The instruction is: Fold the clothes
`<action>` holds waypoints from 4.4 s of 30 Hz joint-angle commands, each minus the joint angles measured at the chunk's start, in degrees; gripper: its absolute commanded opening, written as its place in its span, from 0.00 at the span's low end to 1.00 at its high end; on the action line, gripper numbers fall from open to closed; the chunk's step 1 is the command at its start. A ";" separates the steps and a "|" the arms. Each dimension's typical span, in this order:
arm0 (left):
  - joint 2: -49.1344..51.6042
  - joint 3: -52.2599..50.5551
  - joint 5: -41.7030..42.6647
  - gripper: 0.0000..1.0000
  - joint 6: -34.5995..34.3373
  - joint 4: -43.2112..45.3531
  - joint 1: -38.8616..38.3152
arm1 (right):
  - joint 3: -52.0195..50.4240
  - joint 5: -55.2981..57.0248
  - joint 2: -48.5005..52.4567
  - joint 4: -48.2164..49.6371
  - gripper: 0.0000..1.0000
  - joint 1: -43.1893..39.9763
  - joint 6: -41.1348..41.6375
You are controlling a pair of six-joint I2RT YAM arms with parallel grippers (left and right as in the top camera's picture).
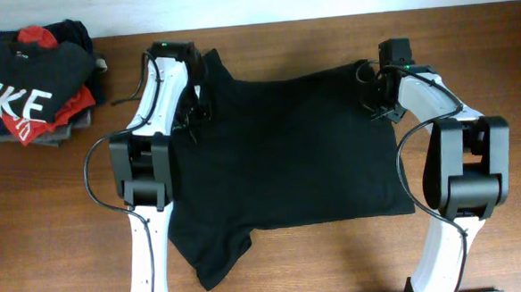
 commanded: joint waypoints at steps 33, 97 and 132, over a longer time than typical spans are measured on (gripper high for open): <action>-44.39 -8.50 -4.46 0.94 -4.92 -5.01 -1.01 | -0.39 1.09 -36.74 -30.42 0.99 -0.20 -4.02; -68.46 -108.80 13.81 0.59 -39.19 39.71 -7.69 | -0.39 -5.29 -34.71 -25.05 0.99 -0.15 -4.02; -67.28 -108.80 13.07 0.12 -38.56 40.52 -7.69 | -27.78 -0.48 -34.71 -29.40 0.99 -0.26 26.47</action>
